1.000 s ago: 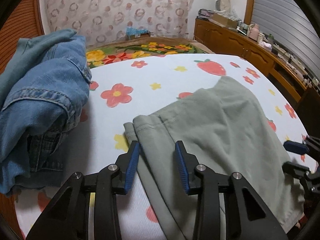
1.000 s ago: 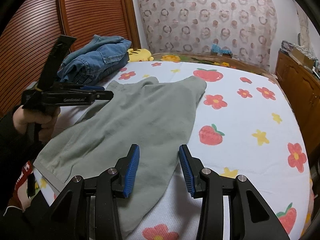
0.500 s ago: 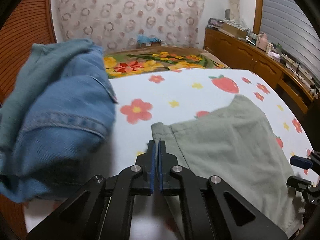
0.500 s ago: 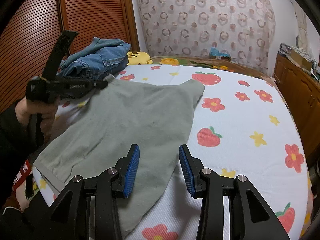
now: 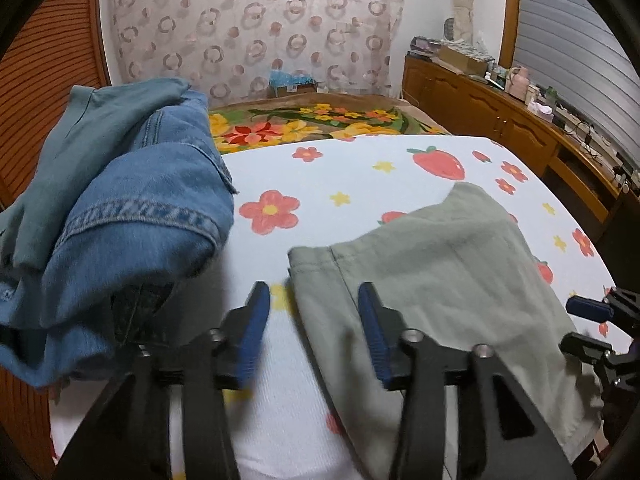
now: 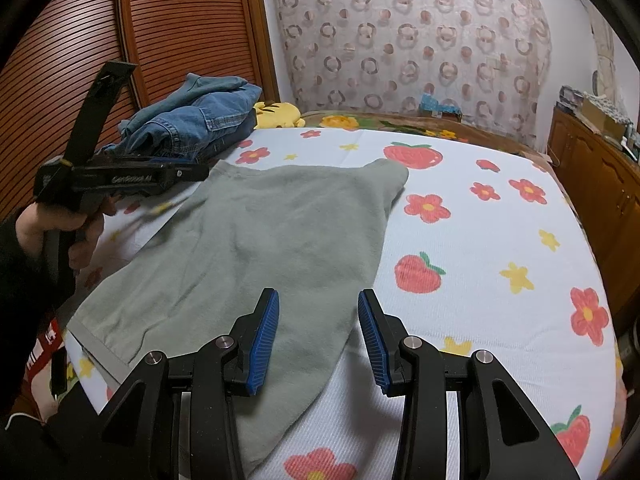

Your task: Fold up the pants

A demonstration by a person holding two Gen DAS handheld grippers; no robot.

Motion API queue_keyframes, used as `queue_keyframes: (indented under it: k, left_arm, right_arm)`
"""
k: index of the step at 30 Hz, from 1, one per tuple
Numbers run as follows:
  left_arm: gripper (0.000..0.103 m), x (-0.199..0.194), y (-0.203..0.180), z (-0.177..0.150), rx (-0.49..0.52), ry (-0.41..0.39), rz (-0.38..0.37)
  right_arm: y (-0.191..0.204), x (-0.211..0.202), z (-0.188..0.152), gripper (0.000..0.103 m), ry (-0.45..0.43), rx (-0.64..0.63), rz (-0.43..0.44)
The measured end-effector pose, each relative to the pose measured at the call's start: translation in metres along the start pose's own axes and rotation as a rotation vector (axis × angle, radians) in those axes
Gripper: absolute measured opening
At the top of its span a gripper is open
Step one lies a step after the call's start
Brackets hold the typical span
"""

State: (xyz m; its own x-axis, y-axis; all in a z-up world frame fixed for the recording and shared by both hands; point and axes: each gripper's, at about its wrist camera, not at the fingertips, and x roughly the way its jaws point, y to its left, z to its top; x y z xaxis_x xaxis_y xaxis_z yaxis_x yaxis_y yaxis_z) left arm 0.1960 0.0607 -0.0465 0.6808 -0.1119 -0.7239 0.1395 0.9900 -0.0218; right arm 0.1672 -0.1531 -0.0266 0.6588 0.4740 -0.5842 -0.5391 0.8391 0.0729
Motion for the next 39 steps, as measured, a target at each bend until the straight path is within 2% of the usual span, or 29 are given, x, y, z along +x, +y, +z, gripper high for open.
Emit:
queue_keyframes:
  k: [1, 2, 4, 14, 19, 25, 29, 39]
  left_arm:
    - [0.054, -0.002, -0.002, -0.002, 0.003, -0.002, -0.008]
    - [0.067, -0.004, -0.005, -0.004, 0.005, -0.007, -0.018]
    - [0.079, -0.009, -0.008, -0.008, 0.007, -0.016, -0.032]
    - [0.080, -0.037, -0.034, -0.031, 0.047, -0.044, -0.081]
    - [0.080, -0.048, -0.044, -0.044, 0.069, -0.046, -0.078]
    - [0.080, -0.053, -0.050, -0.062, 0.072, -0.030, -0.079]
    - [0.080, -0.058, -0.051, -0.073, 0.075, -0.020, -0.072]
    - [0.080, -0.068, -0.055, -0.099, 0.068, 0.003, -0.076]
  right_arm:
    - [0.000, 0.000, 0.000, 0.043, 0.000, 0.000, 0.000]
    - [0.000, 0.000, 0.000, 0.043, 0.000, 0.000, 0.000]
    - [0.000, 0.000, 0.000, 0.043, 0.000, 0.000, 0.000]
    - [-0.001, 0.000, 0.000, 0.043, 0.002, 0.004, 0.001]
    - [-0.002, 0.001, 0.000, 0.043, 0.001, 0.007, -0.004]
    - [0.002, -0.009, -0.002, 0.043, -0.033, 0.017, -0.075]
    - [0.006, -0.020, -0.006, 0.043, -0.036, 0.039, -0.031]
    - [0.027, -0.052, -0.027, 0.043, -0.018, -0.012, 0.026]
